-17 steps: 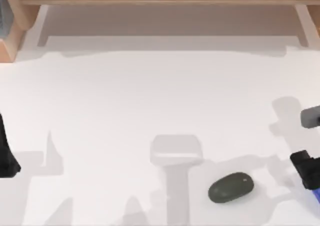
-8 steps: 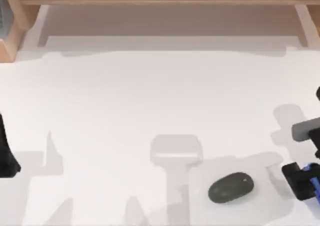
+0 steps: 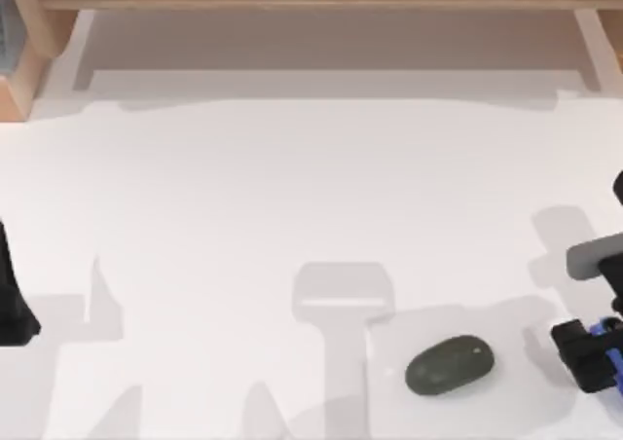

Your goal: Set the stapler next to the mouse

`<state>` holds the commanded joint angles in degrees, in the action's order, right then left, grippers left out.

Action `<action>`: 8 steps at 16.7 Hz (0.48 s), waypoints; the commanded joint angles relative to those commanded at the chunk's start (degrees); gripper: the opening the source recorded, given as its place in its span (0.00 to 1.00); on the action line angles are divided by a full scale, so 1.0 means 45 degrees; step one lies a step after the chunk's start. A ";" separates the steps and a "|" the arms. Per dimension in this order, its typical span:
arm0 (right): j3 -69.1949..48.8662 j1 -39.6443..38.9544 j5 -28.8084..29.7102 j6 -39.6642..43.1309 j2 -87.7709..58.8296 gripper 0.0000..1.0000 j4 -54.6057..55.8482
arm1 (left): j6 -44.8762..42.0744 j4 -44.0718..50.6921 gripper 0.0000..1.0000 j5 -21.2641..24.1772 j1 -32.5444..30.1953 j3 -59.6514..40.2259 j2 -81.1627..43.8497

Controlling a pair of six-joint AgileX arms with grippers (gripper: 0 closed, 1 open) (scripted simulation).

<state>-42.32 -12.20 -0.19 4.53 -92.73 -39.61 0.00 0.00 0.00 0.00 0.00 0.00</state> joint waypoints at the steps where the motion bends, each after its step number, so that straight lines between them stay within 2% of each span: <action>1: 0.0000 0.0000 0.0000 0.0000 0.0000 0.70 0.0000 | 0.0000 0.0000 1.00 0.0000 0.0000 0.0000 0.0000; 8: 0.0000 0.0000 0.0000 0.0000 0.0000 0.17 0.0000 | 0.0000 0.0000 1.00 0.0000 0.0000 0.0000 0.0000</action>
<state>-42.32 -12.20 -0.19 4.53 -92.73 -39.61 0.00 0.00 0.00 0.00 0.00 0.00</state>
